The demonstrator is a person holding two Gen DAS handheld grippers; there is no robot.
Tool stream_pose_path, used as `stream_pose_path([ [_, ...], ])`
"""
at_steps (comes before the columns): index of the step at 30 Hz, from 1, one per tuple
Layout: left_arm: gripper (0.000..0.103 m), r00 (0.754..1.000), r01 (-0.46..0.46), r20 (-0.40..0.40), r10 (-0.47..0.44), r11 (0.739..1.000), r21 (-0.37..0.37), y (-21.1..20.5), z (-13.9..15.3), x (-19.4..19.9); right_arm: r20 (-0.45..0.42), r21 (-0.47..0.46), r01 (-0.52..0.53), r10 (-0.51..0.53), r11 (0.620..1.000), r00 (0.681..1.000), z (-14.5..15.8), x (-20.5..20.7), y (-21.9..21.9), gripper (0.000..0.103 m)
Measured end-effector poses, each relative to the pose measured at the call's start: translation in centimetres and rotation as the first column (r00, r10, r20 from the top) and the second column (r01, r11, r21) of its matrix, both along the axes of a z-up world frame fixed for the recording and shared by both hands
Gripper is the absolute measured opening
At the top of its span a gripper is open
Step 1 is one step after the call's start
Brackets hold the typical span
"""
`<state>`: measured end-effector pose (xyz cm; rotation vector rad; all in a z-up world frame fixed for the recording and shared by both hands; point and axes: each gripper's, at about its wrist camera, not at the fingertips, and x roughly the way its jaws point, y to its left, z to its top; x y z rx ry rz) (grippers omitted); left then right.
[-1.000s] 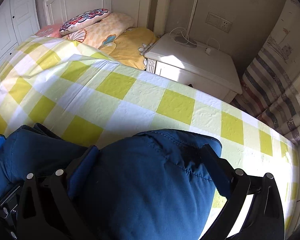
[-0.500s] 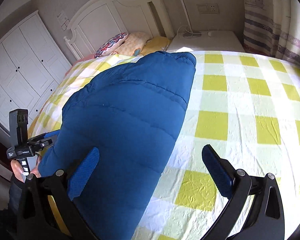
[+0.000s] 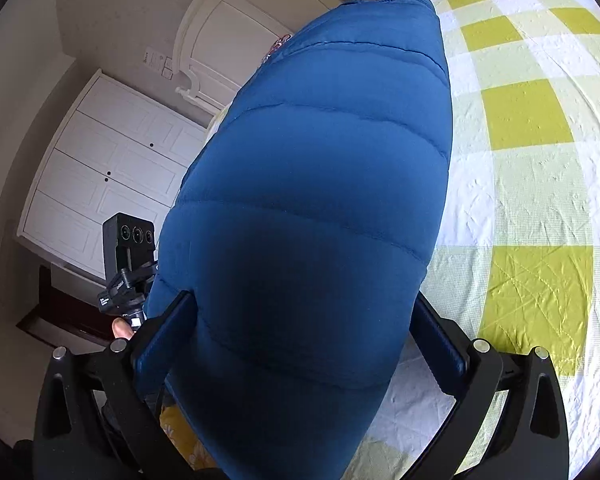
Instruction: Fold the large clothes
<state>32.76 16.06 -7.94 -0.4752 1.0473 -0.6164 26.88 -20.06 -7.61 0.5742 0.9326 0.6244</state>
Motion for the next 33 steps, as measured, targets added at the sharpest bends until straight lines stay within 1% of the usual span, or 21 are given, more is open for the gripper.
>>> stream_pose_path([
  [1,0.056,0.999,-0.016,0.041,0.015,1.000,0.027,-0.6,0.8,-0.1,0.053,-0.046,0.019,-0.017,0.999,0.998,0.7,-0.5,0.2,0.085],
  [3,0.043,0.990,-0.035,0.138,0.015,0.989,0.143,-2.6,2.9,-0.5,0.115,-0.083,0.053,-0.043,0.995,0.992,2.0,-0.7,0.0,0.078],
  [5,0.037,0.983,-0.035,0.185,0.001,0.983,0.180,-4.5,4.3,0.0,0.182,-0.110,0.104,-0.083,0.989,0.980,3.6,-0.5,-0.9,0.074],
  [7,0.035,0.978,-0.033,0.211,-0.002,0.987,0.159,-6.1,5.7,1.4,0.248,-0.116,0.152,-0.119,0.982,0.961,5.3,0.4,-2.4,0.073],
  [12,0.035,0.961,-0.023,0.277,-0.018,0.989,0.144,-10.9,8.4,6.4,0.296,-0.121,0.253,-0.208,0.960,0.932,7.3,3.9,-6.5,0.072],
  [15,0.036,0.974,-0.015,0.224,-0.025,0.985,0.175,-13.9,6.2,10.6,0.197,-0.140,0.272,-0.242,0.952,0.950,4.4,6.9,-8.9,0.072],
  [17,0.045,0.984,-0.032,0.180,-0.007,0.977,0.211,-15.4,3.0,12.5,0.127,-0.168,0.285,-0.266,0.944,0.956,1.1,8.0,-10.1,0.074],
  [18,0.054,0.975,-0.061,0.221,0.016,0.978,0.198,-15.4,2.5,12.3,0.134,-0.139,0.299,-0.281,0.944,0.950,0.5,7.7,-11.0,0.076],
  [19,0.060,0.973,-0.077,0.229,0.031,0.977,0.197,-15.1,2.3,12.0,0.124,-0.143,0.305,-0.288,0.942,0.949,0.5,7.5,-11.3,0.083],
  [21,0.064,0.969,-0.112,0.239,0.057,0.969,0.221,-14.9,3.0,11.1,0.133,-0.198,0.340,-0.319,0.919,0.938,1.8,6.7,-11.2,0.095],
  [23,0.063,0.934,-0.194,0.348,0.075,0.927,0.320,-14.7,5.0,8.7,0.228,-0.296,0.392,-0.334,0.871,0.915,4.4,4.6,-10.0,0.095],
  [24,0.064,0.899,-0.261,0.429,0.093,0.900,0.351,-14.5,6.3,6.7,0.297,-0.320,0.410,-0.320,0.854,0.900,5.7,3.3,-9.5,0.095],
  [25,0.069,0.854,-0.315,0.509,0.107,0.885,0.343,-14.4,7.5,4.5,0.363,-0.323,0.411,-0.289,0.852,0.886,6.7,1.8,-8.5,0.095],
  [26,0.073,0.815,-0.342,0.570,0.106,0.882,0.325,-14.5,8.5,2.5,0.412,-0.335,0.408,-0.258,0.849,0.874,7.4,0.5,-7.4,0.095],
  [27,0.075,0.788,-0.349,0.610,0.087,0.879,0.325,-15.0,9.1,0.9,0.441,-0.365,0.409,-0.232,0.837,0.867,7.5,-0.6,-6.3,0.095],
  [28,0.075,0.773,-0.344,0.632,0.051,0.871,0.351,-15.9,9.3,-0.2,0.452,-0.403,0.405,-0.206,0.820,0.868,7.1,-1.2,-5.2,0.095],
  [29,0.076,0.773,-0.326,0.635,0.000,0.858,0.397,-17.1,8.9,-0.8,0.440,-0.451,0.386,-0.176,0.805,0.881,6.3,-1.2,-4.3,0.095],
  [30,0.076,0.790,-0.295,0.610,-0.058,0.836,0.462,-18.3,7.9,-0.6,0.395,-0.506,0.353,-0.153,0.787,0.906,5.0,-0.8,-3.5,0.095],
  [31,0.076,0.830,-0.255,0.547,-0.109,0.798,0.546,-19.7,6.4,0.1,0.333,-0.564,0.324,-0.149,0.760,0.931,3.5,-0.2,-3.0,0.095],
  [32,0.077,0.865,-0.218,0.483,-0.134,0.766,0.604,-20.4,4.8,1.0,0.313,-0.613,0.324,-0.154,0.720,0.937,2.5,-0.3,-2.7,0.095],
  [33,0.077,0.879,-0.214,0.464,-0.113,0.776,0.593,-20.1,4.3,1.1,0.294,-0.621,0.309,-0.151,0.720,0.944,2.0,-0.9,-2.7,0.094],
])
